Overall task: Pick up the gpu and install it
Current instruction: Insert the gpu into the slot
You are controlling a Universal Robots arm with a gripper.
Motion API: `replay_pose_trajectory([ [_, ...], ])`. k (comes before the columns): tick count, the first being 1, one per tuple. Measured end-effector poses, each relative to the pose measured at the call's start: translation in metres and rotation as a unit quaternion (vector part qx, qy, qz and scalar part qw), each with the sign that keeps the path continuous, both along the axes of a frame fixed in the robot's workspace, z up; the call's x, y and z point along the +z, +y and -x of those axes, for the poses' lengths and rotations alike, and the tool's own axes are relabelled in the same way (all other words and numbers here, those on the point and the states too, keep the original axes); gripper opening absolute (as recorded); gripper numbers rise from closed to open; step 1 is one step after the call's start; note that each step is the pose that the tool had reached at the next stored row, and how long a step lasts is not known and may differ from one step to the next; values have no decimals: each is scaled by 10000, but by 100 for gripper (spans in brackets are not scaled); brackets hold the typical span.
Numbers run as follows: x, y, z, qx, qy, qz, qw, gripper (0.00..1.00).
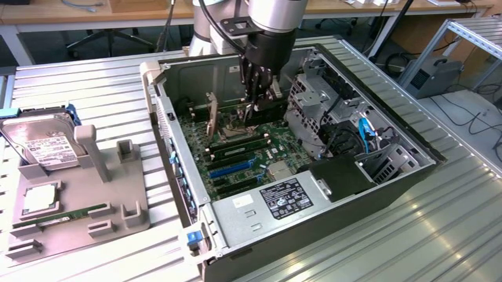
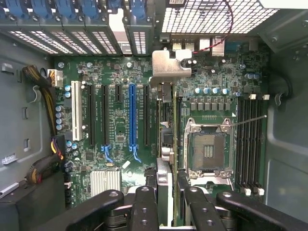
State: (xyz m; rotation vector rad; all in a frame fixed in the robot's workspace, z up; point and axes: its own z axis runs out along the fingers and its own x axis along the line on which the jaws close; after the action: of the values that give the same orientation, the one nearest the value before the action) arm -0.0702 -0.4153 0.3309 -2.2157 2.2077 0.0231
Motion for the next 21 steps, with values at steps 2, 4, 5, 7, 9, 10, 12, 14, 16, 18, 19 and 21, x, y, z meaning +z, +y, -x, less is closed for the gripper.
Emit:
replay_pose_trajectory([
  [2, -1, -11, 0, 0, 0, 0, 10000, 27],
  [4, -1, -18, 0, 0, 0, 0, 10000, 27],
  [5, -1, -20, 0, 0, 0, 0, 10000, 27],
  [7, -1, -25, 0, 0, 0, 1, 10000, 27],
  [9, -2, -30, 0, 0, 0, 0, 10000, 27],
  [10, -3, -34, 1, 0, 0, 0, 10000, 27],
  [12, -4, -37, 1, 0, 0, 0, 10000, 27],
  [14, -4, -40, 1, 0, 0, 0, 10000, 27],
  [16, -5, -46, 1, 0, 0, 0, 10000, 27],
  [18, -7, -57, 2, 0, 0, 0, 10000, 27],
  [19, -10, -66, 2, 0, 0, 0, 10000, 27],
  [21, -11, -69, 3, 0, 0, 0, 10000, 27],
])
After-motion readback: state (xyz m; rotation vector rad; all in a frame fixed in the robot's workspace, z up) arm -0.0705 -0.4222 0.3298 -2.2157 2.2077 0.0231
